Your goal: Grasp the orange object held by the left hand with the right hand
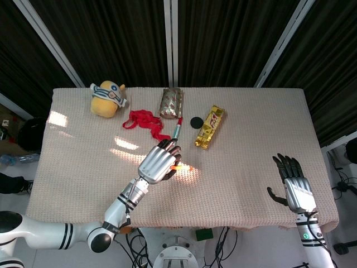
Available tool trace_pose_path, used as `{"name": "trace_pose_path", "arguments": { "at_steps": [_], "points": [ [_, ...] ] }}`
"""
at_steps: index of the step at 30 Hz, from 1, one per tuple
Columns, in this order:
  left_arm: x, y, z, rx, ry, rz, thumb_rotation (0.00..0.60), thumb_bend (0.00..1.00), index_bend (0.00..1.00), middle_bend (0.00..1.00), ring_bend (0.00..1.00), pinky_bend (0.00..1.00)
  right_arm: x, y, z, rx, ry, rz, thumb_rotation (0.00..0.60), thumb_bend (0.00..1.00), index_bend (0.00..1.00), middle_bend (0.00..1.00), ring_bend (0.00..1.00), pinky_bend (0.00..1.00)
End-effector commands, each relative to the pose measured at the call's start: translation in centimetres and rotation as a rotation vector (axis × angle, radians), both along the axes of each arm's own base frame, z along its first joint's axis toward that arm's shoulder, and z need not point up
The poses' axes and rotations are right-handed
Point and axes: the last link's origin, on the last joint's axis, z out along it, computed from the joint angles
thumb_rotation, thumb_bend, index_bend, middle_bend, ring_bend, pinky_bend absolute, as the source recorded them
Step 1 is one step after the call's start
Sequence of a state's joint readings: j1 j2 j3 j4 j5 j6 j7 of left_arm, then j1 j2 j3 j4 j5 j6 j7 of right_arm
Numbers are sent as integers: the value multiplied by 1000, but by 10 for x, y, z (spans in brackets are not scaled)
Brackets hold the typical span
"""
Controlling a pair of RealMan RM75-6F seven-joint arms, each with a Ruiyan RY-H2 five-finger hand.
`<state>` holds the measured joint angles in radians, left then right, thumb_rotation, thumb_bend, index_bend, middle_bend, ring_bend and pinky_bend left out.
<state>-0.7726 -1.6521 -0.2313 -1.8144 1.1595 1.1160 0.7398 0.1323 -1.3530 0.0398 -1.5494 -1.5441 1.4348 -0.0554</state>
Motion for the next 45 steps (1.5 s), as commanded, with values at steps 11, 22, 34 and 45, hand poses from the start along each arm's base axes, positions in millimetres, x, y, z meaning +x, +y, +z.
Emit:
{"name": "trace_pose_path", "arguments": {
  "at_steps": [11,22,34,45],
  "points": [
    [9,-2,3,1,-17,-12,580,299,577,324,146,224,6,-5,-2,-16,-41,32,600,277,0,0,0,0],
    [20,-4,-1,-24,-26,-26,578,299,577,324,146,224,71,-38,-51,-12,-360,193,600,276,48,0,0,0],
    [22,4,5,-1,-10,-31,580,299,577,324,146,224,105,-50,-145,333,-1038,54,600,308,118,0,0,0],
    [26,4,8,14,2,-45,579,299,577,324,146,224,118,-56,-175,519,-1322,-54,600,318,174,18,0,0]
  ]
}}
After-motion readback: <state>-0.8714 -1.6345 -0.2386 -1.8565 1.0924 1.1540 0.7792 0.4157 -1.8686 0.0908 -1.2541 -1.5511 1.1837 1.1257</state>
